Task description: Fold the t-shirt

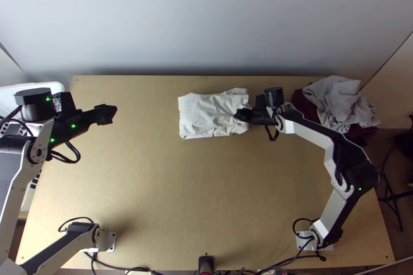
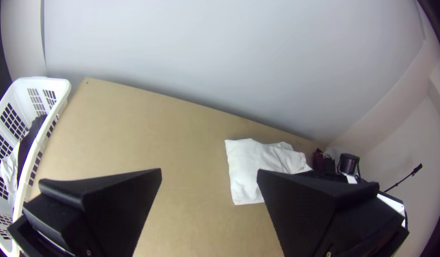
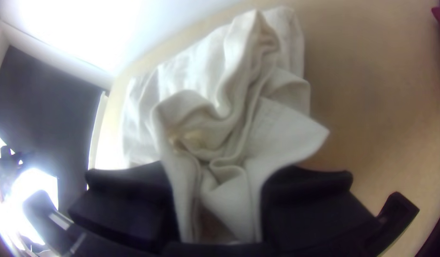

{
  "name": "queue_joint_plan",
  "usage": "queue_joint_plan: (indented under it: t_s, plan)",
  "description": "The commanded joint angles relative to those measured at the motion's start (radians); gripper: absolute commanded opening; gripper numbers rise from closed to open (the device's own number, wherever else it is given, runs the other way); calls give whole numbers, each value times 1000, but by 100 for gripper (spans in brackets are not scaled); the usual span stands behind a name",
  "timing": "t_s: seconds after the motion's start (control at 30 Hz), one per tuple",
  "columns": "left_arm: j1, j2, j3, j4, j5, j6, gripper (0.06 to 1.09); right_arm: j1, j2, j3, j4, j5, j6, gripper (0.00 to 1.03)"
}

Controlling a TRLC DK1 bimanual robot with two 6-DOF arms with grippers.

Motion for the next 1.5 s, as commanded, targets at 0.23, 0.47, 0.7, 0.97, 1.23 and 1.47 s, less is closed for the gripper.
queue_joint_plan:
  t_s: [0.23,0.47,0.7,0.97,1.23,1.47]
  plan:
    - [9,-1,-60,7,1,-5,103,-84,-165,103,-66,86,-79,3]
    - [5,-4,-83,19,10,-6,103,-177,-201,218,-124,95,-110,3]
    - [-13,-8,-111,22,13,-23,103,-298,-205,341,-178,95,-153,3]
    - [-47,-16,-155,53,14,-41,103,-446,-170,527,-238,96,-199,3]
    - [-73,-21,-183,78,16,-49,103,-627,-106,766,-385,95,-245,3]
    - [-71,-42,-217,79,17,-28,103,-757,-179,659,-434,93,-314,3]
